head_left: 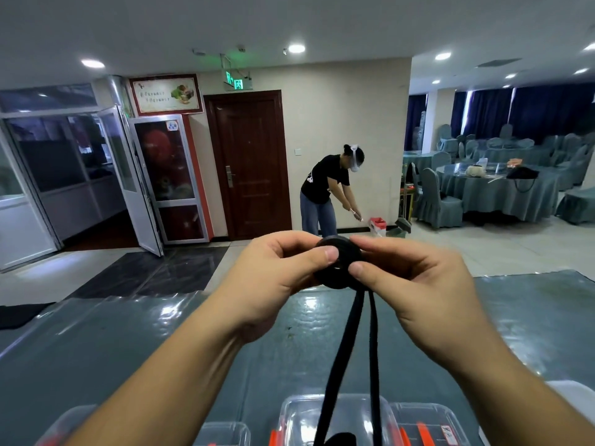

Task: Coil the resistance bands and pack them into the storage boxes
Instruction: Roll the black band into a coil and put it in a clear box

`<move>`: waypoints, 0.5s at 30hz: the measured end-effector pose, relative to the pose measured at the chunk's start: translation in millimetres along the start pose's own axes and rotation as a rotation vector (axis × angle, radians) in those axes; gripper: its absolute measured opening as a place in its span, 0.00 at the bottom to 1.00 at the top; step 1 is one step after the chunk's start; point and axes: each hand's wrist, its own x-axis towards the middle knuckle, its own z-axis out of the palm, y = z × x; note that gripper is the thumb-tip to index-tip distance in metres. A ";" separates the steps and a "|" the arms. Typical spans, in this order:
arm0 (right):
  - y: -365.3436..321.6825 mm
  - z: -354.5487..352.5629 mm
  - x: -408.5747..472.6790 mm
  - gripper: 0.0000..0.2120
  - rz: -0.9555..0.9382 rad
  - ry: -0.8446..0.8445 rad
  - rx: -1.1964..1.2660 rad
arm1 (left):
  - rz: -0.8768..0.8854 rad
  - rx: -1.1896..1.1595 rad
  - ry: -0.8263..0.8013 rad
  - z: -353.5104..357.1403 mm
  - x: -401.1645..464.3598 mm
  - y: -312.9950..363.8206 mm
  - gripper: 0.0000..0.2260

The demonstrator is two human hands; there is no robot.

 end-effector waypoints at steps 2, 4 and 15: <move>0.7 -3.5 3.1 0.17 0.039 -0.045 -0.041 | -0.028 0.116 -0.041 -3.9 1.1 -0.6 0.10; 0.8 -6.6 7.6 0.16 0.066 -0.128 -0.131 | -0.024 0.367 -0.093 -10.7 3.1 1.4 0.06; 10.7 -1.4 7.9 0.17 0.069 -0.108 -0.113 | -0.027 0.241 -0.074 -12.9 3.9 -10.8 0.07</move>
